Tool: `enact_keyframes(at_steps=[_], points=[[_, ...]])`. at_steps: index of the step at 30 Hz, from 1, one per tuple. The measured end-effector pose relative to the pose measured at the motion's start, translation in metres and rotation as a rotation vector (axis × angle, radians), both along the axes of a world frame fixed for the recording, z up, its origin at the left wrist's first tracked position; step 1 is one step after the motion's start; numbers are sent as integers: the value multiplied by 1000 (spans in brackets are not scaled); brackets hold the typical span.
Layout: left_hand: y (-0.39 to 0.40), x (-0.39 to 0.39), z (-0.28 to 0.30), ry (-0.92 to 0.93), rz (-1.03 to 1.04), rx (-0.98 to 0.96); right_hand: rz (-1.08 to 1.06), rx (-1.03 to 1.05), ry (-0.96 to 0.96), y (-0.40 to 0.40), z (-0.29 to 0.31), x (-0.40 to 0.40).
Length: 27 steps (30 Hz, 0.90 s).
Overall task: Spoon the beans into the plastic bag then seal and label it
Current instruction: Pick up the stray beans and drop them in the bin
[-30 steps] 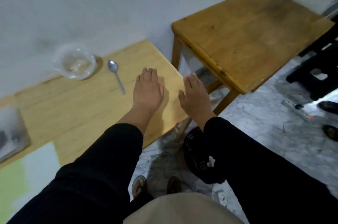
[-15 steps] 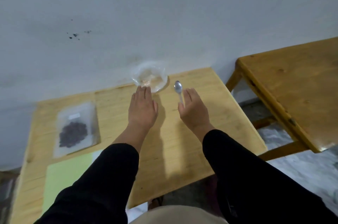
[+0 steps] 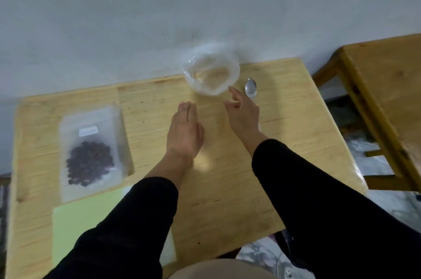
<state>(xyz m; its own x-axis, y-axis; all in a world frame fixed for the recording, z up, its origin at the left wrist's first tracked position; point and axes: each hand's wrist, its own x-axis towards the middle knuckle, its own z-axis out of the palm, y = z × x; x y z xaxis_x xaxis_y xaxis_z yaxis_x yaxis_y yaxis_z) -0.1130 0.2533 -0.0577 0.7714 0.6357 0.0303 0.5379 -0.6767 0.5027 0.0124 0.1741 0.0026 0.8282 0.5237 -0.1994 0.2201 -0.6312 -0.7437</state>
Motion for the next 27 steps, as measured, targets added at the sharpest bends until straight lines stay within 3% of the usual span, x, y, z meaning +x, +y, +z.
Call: enact_keyframes(at_steps=[14, 27], points=[[13, 0, -13, -186, 10, -72, -157, 69, 123, 42, -19, 8], [-13, 14, -1, 1, -61, -100, -307, 193, 172, -22, 3, 0]])
